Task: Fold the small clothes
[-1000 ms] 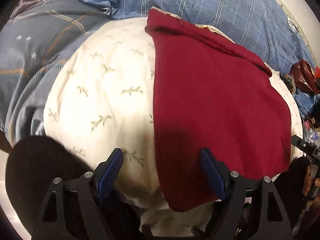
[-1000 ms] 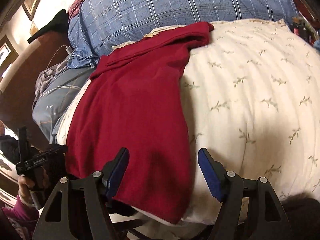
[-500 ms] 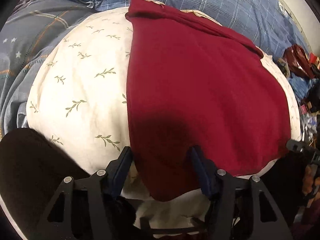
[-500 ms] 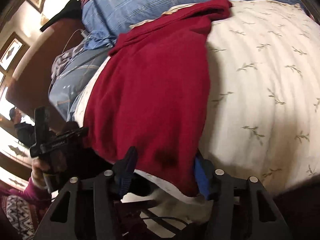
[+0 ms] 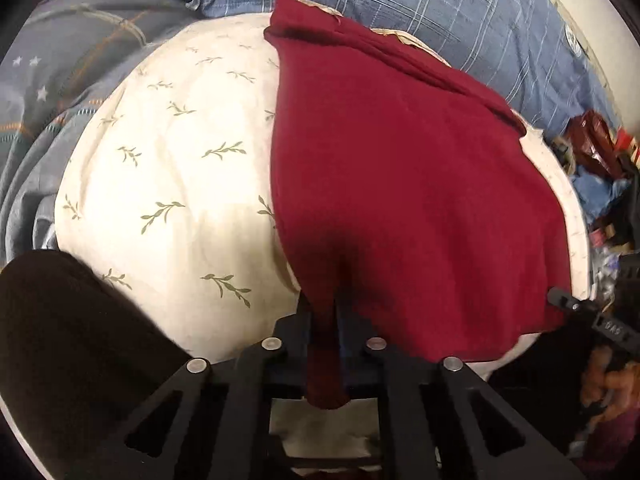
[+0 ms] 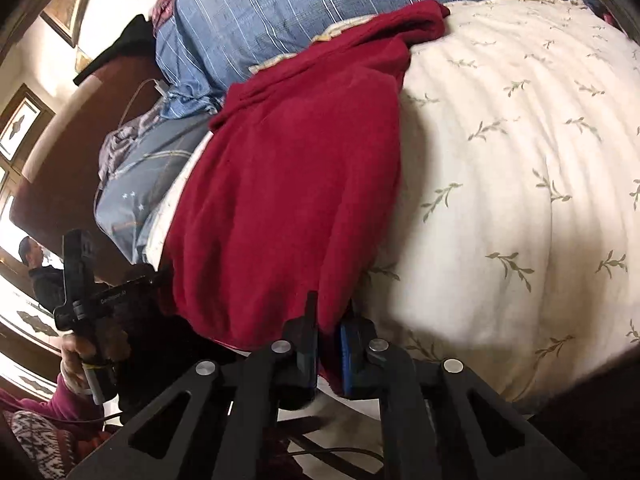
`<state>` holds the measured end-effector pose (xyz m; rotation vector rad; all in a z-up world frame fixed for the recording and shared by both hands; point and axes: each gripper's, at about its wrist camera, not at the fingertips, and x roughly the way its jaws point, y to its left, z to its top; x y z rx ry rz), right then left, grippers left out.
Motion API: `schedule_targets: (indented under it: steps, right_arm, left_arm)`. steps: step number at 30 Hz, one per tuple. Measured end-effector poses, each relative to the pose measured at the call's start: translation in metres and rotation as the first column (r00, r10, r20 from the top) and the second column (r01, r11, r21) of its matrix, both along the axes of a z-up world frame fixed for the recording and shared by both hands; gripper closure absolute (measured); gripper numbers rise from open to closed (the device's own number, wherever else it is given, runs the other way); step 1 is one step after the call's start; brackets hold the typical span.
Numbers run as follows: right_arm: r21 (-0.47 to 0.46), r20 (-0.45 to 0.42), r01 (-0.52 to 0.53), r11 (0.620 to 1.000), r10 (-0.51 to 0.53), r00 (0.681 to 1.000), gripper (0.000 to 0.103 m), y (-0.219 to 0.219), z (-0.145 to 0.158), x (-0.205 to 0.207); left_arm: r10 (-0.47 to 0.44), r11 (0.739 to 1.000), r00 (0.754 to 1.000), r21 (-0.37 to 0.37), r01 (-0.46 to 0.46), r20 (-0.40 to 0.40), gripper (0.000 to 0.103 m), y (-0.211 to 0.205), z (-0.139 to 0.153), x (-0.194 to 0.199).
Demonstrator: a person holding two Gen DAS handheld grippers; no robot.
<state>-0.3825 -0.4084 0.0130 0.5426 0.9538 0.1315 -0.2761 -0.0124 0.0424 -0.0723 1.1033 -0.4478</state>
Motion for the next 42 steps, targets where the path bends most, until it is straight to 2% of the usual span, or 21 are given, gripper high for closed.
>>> schedule_targets:
  steps: [2, 4, 7, 9, 12, 14, 18, 19, 20, 21, 28, 30, 31, 32, 33, 36, 38, 42]
  right_arm:
    - [0.008, 0.016, -0.007, 1.0, 0.007, 1.0, 0.096, 0.0, 0.009, -0.005]
    - [0.015, 0.045, -0.025, 1.0, 0.025, 0.999, 0.096, 0.001, 0.022, -0.015]
    - [0.016, 0.052, -0.043, 0.999, 0.042, 0.998, 0.096, 0.002, 0.032, -0.027]
    - [0.024, 0.033, -0.032, 0.999, 0.031, 0.999, 0.096, -0.002, 0.025, -0.031]
    - [0.031, -0.062, 0.001, 1.0, 0.0, 0.998, 0.096, -0.007, 0.002, -0.028]
    - [0.047, -0.072, 0.017, 0.999, -0.013, 0.997, 0.096, -0.009, -0.004, -0.029]
    - [0.089, -0.082, 0.02, 0.996, -0.013, 0.997, 0.083, -0.012, -0.008, -0.025]
    - [0.097, -0.089, 0.022, 0.995, -0.013, 0.996, 0.073, -0.013, -0.01, -0.023]
    - [0.098, -0.098, 0.019, 0.995, -0.009, 0.995, 0.069, -0.013, -0.013, -0.022]
    - [0.093, -0.103, 0.015, 0.996, -0.005, 0.995, 0.069, -0.011, -0.014, -0.021]
    - [0.089, -0.105, -0.014, 0.996, 0.023, 0.994, 0.07, -0.005, -0.018, -0.018]
    - [0.084, -0.102, -0.036, 0.996, 0.044, 0.994, 0.082, 0.0, -0.017, -0.015]
    - [0.079, -0.097, -0.045, 0.996, 0.053, 0.994, 0.09, 0.003, -0.015, -0.013]
    - [0.077, -0.086, -0.055, 0.996, 0.061, 0.994, 0.09, 0.005, -0.012, -0.012]
    - [0.085, -0.07, -0.063, 0.994, 0.069, 0.995, 0.091, 0.005, -0.007, -0.012]
    - [0.116, 0.007, -0.083, 0.99, 0.083, 0.997, 0.091, 0.003, 0.018, -0.008]
    - [0.118, 0.076, -0.094, 0.989, 0.085, 0.993, 0.091, -0.002, 0.042, -0.003]
    - [0.104, 0.19, -0.078, 0.992, 0.057, 0.98, 0.091, -0.015, 0.08, 0.014]
  left_arm:
    - [-0.022, 1.0, 1.0, -0.013, 0.022, 0.011, 0.098, 0.002, 0.011, -0.005]
    - [-0.058, 0.998, 0.997, -0.024, 0.06, 0.054, 0.098, 0.006, 0.029, -0.015]
    - [-0.069, 0.998, 0.992, 0.011, 0.068, 0.105, 0.098, 0.012, 0.042, -0.022]
    - [-0.057, 0.998, 0.995, 0.028, 0.054, 0.085, 0.098, 0.013, 0.032, -0.021]
    - [-0.029, 0.999, 0.999, 0.045, 0.028, 0.042, 0.098, 0.015, 0.014, -0.019]
    - [-0.02, 0.999, 0.999, 0.052, 0.018, 0.04, 0.097, 0.008, 0.011, -0.016]
    - [-0.017, 0.998, 0.999, 0.059, 0.015, 0.035, 0.095, 0.004, 0.006, -0.014]
    - [-0.017, 0.998, 0.999, 0.068, 0.015, 0.028, 0.094, 0.006, 0.004, -0.014]
    - [-0.013, 0.997, 1.0, 0.073, 0.011, 0.017, 0.087, 0.004, 0.0, -0.013]
    - [-0.003, 0.998, 1.0, 0.069, 0.003, 0.004, 0.08, 0.004, -0.003, -0.012]
    - [0.027, 0.999, 1.0, 0.035, -0.027, -0.008, 0.067, -0.003, -0.014, -0.001]
    - [0.014, 0.999, 1.0, 0.049, -0.014, 0.006, 0.069, -0.005, -0.016, -0.002]
    - [0.005, 0.999, 1.0, 0.051, -0.005, 0.01, 0.074, -0.006, -0.015, -0.003]
    - [-0.004, 0.999, 1.0, 0.046, 0.004, 0.007, 0.09, -0.005, -0.013, -0.003]
    - [-0.013, 0.999, 1.0, 0.032, 0.013, 0.003, 0.096, -0.004, -0.012, -0.003]
    - [-0.038, 0.999, 0.999, -0.025, 0.039, 0.02, 0.097, 0.0, 0.004, -0.002]
    - [-0.047, 0.995, 0.998, -0.089, 0.051, 0.045, 0.097, 0.006, 0.022, 0.001]
    - [-0.016, 0.988, 0.989, -0.15, 0.038, 0.146, 0.097, 0.01, 0.063, 0.021]
